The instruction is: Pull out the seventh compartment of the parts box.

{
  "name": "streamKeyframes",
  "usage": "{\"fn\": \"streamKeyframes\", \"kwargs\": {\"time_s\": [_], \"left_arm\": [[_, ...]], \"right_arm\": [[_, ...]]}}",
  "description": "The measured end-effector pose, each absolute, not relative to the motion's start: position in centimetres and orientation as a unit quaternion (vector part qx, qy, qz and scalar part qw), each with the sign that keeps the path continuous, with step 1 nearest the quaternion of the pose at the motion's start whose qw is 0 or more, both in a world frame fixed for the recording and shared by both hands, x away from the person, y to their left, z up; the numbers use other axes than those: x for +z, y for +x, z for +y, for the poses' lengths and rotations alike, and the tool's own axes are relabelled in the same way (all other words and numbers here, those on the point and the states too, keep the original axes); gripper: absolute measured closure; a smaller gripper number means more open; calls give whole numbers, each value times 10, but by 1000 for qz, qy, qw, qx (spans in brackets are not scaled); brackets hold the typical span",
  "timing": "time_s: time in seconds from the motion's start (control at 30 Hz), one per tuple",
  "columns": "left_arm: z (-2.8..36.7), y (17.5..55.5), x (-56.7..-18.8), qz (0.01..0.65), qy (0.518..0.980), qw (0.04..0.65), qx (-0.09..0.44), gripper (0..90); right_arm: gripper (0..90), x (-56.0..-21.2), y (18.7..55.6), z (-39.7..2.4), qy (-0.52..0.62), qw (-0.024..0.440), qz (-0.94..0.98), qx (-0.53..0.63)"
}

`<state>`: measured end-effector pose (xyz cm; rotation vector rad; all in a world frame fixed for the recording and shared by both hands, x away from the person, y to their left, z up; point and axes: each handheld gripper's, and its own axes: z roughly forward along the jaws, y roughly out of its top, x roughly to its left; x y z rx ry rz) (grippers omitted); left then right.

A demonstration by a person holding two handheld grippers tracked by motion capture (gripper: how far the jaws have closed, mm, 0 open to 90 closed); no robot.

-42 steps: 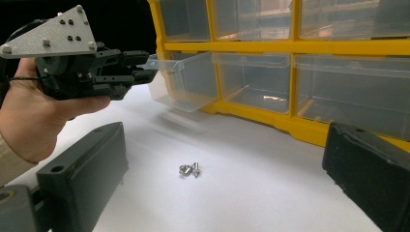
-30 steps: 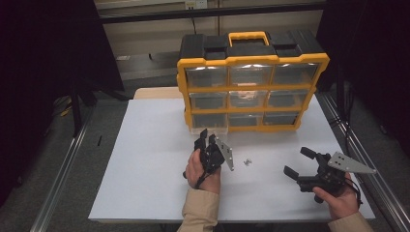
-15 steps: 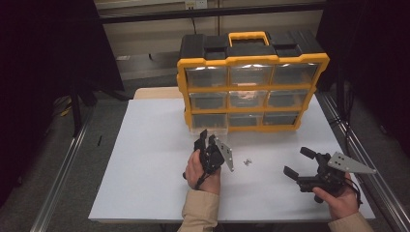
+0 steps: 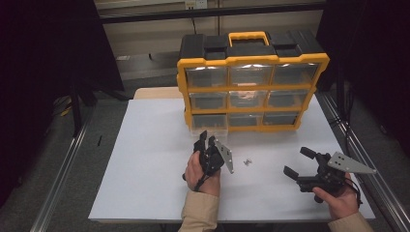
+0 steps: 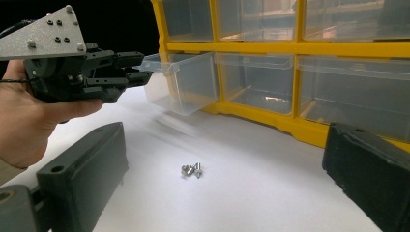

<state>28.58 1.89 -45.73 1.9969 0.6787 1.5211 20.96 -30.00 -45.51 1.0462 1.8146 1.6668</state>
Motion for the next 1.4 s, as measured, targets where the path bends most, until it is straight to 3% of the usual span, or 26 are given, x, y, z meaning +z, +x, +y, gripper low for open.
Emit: {"fn": "streamKeyframes", "kwargs": {"time_s": [1.1,1.13,1.17,1.4], "left_arm": [[19,279,-459,260,735,276,563,603],[19,278,-459,259,734,295,555,596],[18,277,-459,259,734,307,547,649],[19,278,-460,274,732,322,534,615]], "right_arm": [[18,-456,210,-298,377,229,664,603],[18,-456,210,-298,377,228,665,603],[18,-456,210,-298,376,229,665,604],[18,-455,210,-299,376,225,665,605]]}}
